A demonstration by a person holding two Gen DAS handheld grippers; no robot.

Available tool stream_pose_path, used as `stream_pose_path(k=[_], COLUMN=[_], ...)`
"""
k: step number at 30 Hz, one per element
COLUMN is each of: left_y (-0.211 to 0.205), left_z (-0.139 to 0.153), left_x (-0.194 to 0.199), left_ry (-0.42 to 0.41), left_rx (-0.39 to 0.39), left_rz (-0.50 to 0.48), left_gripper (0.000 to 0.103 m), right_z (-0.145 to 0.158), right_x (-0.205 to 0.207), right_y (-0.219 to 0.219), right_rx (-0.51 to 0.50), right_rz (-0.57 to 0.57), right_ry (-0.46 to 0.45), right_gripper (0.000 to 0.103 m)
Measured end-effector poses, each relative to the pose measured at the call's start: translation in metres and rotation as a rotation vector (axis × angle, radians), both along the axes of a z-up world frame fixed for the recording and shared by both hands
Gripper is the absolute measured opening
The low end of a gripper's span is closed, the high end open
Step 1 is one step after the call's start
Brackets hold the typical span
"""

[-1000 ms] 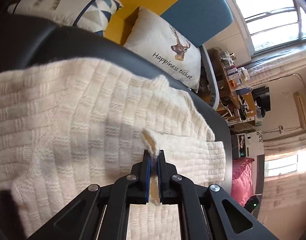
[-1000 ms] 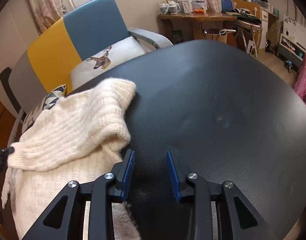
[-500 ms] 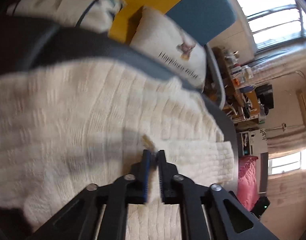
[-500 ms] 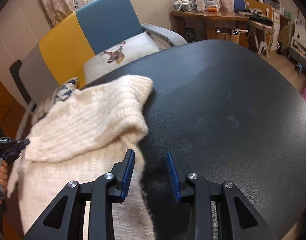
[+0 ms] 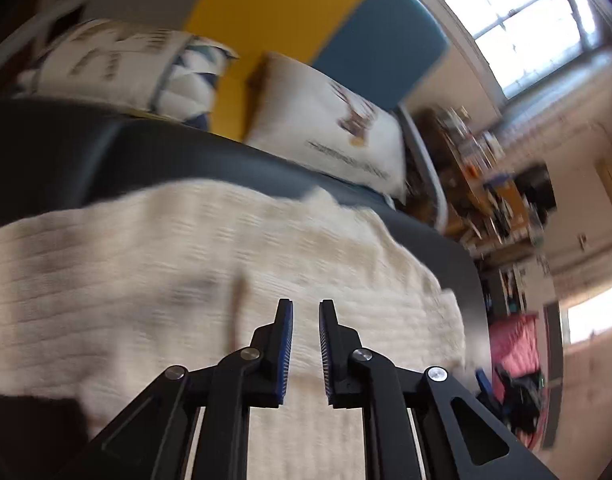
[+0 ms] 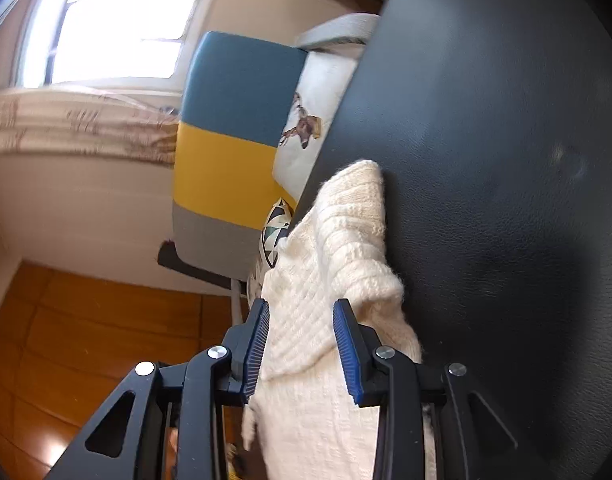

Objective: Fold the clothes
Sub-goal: 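Lay the sleeve flat on the sweater body and open the left gripper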

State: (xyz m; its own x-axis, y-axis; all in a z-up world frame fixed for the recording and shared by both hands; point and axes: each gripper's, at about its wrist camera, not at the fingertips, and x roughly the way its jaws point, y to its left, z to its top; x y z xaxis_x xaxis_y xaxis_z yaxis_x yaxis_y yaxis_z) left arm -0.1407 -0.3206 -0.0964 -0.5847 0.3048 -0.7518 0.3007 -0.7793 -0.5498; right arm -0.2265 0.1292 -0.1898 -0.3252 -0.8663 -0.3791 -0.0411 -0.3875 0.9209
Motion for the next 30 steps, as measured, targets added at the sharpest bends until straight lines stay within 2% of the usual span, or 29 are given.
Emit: stream_pose_path(k=[5,10,12,14,15,18,20,23,26,30], left_y=[0.071,0.06,0.048,0.04,0.037,0.021,-0.004,-0.042,-0.063,-0.057], left_z=[-0.02,-0.049,-0.061,-0.068,-0.069,-0.053,-0.042,-0.036,-0.048,-0.069], left_x=[-0.034,-0.034,-0.031,-0.027,-0.025,-0.011,0.003,0.021,0.03,0.031], left_ry=[-0.067,-0.141,-0.183,-0.195,-0.191,-0.109,-0.069,-0.051,-0.083,-0.104], left_rx=[-0.11,-0.125,-0.101,-0.094,-0.082,0.041,0.06,0.091,0.155,0.218], left_rz=[-0.143,-0.106,-0.073,-0.052,-0.045,-0.021,0.025,0.098,0.108,0.096], left_gripper=[0.012,0.012,0.012,0.011,0.011,0.011,0.012,0.013,0.017,0.02], right_z=[-0.018,-0.033,-0.037,-0.032,-0.029,-0.013,-0.006,-0.008,-0.012,-0.018], right_x=[-0.001,-0.013,-0.018,-0.018,-0.018,-0.016,-0.017,-0.019,-0.022,-0.016], right_y=[-0.015,-0.031,-0.034,-0.039,-0.042,-0.06,-0.071,-0.079,-0.083,-0.08], right_rx=[-0.006,-0.029,-0.009,0.003,0.008,0.131,0.17,0.162,0.174,0.202], right_rz=[-0.022,-0.097,-0.171,-0.198,-0.207,-0.118,-0.057,-0.024,-0.024,-0.032], right_ry=[-0.098,-0.157,-0.176,-0.126,-0.095,0.007,0.05,0.043,0.019,-0.014], right_gripper=[0.037,0.043,0.043,0.045,0.042,0.035,0.035,0.037,0.037,0.037])
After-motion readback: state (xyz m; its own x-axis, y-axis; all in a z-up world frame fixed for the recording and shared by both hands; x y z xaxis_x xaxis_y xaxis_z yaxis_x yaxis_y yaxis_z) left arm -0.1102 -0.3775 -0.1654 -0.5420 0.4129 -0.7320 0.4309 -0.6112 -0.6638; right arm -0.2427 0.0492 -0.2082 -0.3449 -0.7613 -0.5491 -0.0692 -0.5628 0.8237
